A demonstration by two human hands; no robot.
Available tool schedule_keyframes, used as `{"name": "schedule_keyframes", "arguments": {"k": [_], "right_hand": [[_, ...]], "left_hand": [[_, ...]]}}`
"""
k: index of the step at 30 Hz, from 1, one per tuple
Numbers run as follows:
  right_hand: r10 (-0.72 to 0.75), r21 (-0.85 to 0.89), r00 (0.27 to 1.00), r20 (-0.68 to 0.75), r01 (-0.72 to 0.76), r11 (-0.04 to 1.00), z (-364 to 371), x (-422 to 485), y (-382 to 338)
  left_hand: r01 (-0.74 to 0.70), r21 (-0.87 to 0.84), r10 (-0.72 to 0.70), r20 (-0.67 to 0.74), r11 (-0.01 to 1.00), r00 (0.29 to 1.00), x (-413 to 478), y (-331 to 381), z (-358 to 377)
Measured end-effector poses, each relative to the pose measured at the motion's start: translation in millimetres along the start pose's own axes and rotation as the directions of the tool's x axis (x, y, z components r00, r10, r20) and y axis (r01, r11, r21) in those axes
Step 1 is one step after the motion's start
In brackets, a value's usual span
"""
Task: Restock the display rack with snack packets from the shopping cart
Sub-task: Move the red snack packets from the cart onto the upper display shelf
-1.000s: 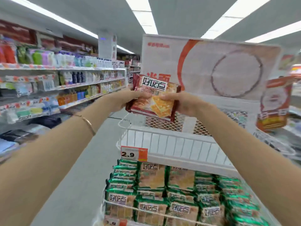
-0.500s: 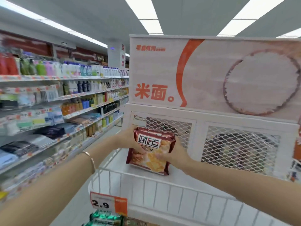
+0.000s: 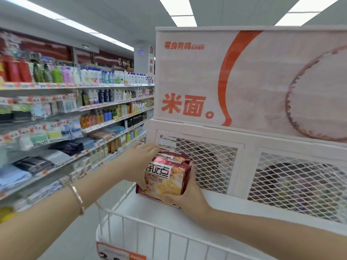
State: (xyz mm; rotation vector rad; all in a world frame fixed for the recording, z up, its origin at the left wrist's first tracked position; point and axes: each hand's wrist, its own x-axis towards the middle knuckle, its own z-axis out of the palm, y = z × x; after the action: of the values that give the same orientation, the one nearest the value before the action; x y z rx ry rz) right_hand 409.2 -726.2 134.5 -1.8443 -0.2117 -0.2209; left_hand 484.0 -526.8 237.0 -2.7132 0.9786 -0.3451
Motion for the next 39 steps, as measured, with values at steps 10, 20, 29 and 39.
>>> {"name": "schedule_keyframes", "arguments": {"k": [10, 20, 29, 39], "right_hand": [[-0.475, -0.745, 0.864, 0.167, 0.426, 0.514, -39, 4, -30], [-0.430, -0.788, 0.805, 0.409, 0.549, 0.279, -45, 13, -49], [-0.443, -0.811, 0.835, 0.325, 0.487, 0.324, 55, 7, -163], [-0.232, -0.641, 0.705, 0.670, 0.707, 0.300, 326, -99, -124]], "left_hand": [[0.071, -0.159, -0.059, 0.079, 0.985, 0.995, -8, -10, -3], [0.101, -0.249, -0.097, 0.028, 0.963, 0.995, -27, -13, -15], [0.357, -0.421, -0.433, -0.098, 0.834, 0.896, -162, -73, -7], [0.706, -0.322, -0.629, 0.321, 0.631, 0.708, -452, -120, 112]]}}
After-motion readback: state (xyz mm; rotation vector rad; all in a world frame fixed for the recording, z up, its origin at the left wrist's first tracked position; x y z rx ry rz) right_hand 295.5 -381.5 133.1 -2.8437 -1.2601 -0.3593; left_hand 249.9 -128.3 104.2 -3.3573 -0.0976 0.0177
